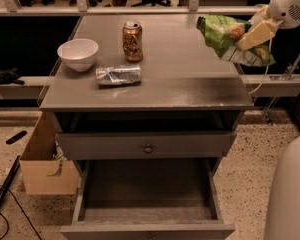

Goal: Place green rice chip bag into middle drawer

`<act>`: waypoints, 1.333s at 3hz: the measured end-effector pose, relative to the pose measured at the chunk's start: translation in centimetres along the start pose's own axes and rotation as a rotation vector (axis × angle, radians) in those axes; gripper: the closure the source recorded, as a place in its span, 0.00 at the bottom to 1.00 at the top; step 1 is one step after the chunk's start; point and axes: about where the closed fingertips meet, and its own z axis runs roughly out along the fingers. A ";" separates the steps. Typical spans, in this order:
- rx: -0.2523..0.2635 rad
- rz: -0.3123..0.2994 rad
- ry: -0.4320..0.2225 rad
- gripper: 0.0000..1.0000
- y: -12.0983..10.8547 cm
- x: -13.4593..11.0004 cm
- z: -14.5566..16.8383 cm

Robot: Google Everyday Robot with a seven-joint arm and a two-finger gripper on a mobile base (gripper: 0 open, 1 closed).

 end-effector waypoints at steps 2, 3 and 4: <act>-0.074 -0.075 0.000 1.00 6.2 2.2 -4.2; -0.113 -0.113 -0.009 1.00 10.7 4.3 -6.2; -0.197 -0.130 -0.024 1.00 17.4 7.6 -7.8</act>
Offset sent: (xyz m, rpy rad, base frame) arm -0.1655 -0.0192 -0.0027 -0.0330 0.0695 0.1835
